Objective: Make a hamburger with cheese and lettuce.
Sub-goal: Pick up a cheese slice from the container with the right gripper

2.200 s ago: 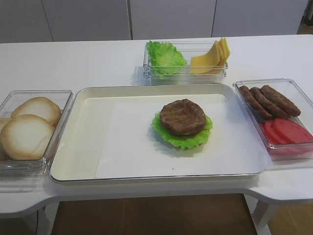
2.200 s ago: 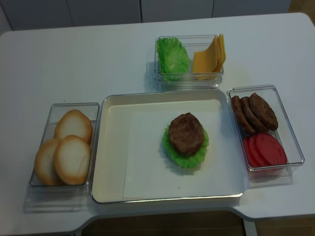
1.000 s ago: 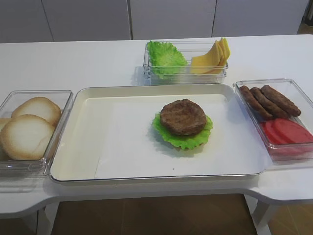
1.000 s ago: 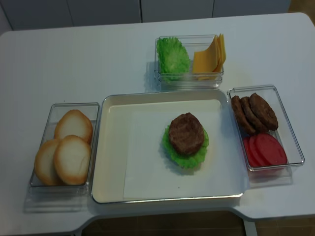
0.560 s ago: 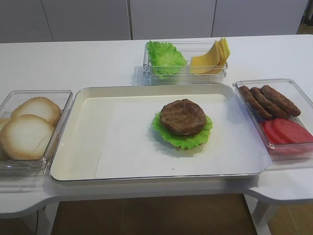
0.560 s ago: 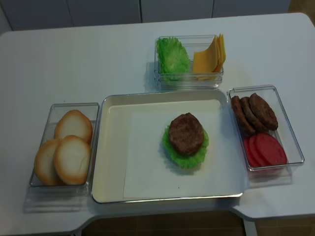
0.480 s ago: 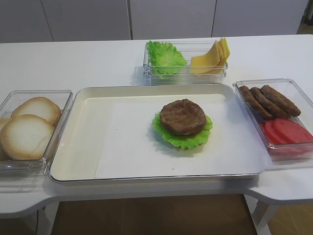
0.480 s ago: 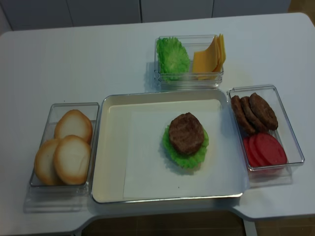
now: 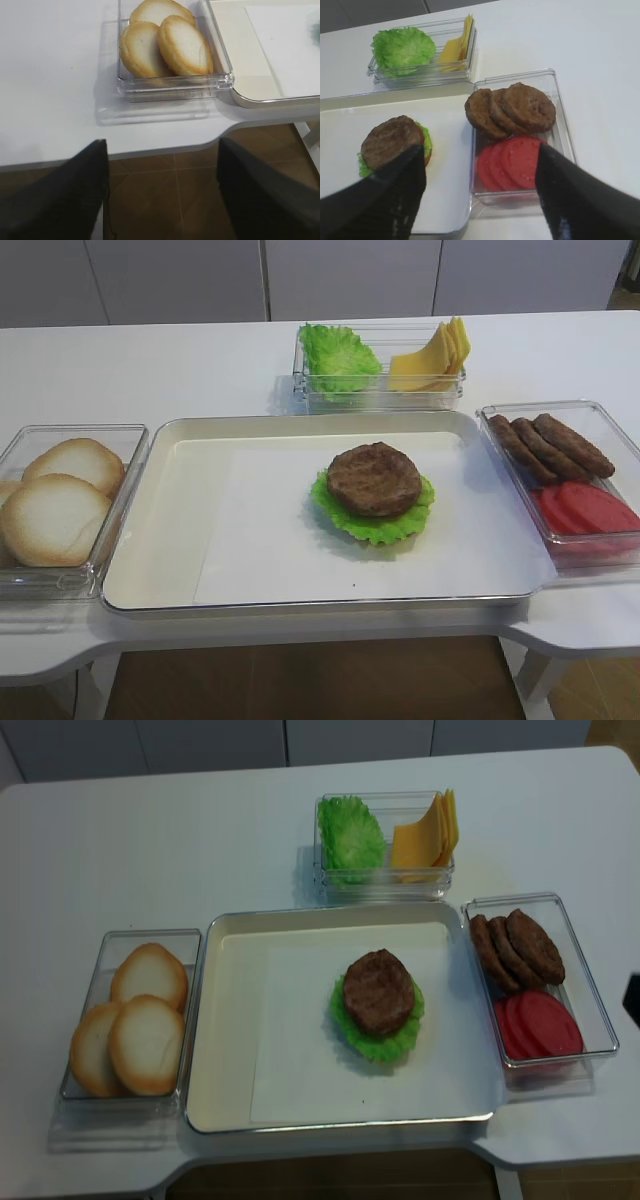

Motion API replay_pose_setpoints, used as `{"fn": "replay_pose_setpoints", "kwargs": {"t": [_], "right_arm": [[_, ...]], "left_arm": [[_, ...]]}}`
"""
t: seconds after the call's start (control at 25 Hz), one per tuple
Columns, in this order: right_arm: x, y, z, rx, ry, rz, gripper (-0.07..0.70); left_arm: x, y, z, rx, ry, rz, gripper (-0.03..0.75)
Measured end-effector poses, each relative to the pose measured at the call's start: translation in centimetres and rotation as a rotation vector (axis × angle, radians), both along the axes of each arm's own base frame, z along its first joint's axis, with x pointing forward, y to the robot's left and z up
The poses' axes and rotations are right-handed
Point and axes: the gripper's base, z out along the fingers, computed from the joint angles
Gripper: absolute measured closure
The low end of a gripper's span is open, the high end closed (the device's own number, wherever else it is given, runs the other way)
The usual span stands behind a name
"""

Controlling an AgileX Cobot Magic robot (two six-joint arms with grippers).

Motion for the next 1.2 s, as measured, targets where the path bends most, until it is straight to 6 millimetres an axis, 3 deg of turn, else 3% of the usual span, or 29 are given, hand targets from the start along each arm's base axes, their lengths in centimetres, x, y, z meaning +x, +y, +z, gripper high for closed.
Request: {"fn": "replay_pose_setpoints", "kwargs": {"t": [0.2,0.4,0.64,1.0,1.2], "right_arm": [[5.7,0.3,0.3,0.046,0.036,-0.009,0.128],[11.6,0.9,0.4,0.066,0.069,0.043,0.194],[18.4,1.5,-0.8,0.104,0.128,0.085,0.261],[23.7,1.9,-2.8,0.169,0.176,0.083,0.285],[27.0,2.4,-5.0,0.246,0.218,0.083,0.298]], "left_arm": [[0.0,0.0,0.0,0.000,0.000,0.000,0.220],[0.0,0.0,0.0,0.000,0.000,0.000,0.220],[0.0,0.0,0.0,0.000,0.000,0.000,0.220],[0.0,0.0,0.0,0.000,0.000,0.000,0.220],[0.0,0.0,0.0,0.000,0.000,0.000,0.220]]}}
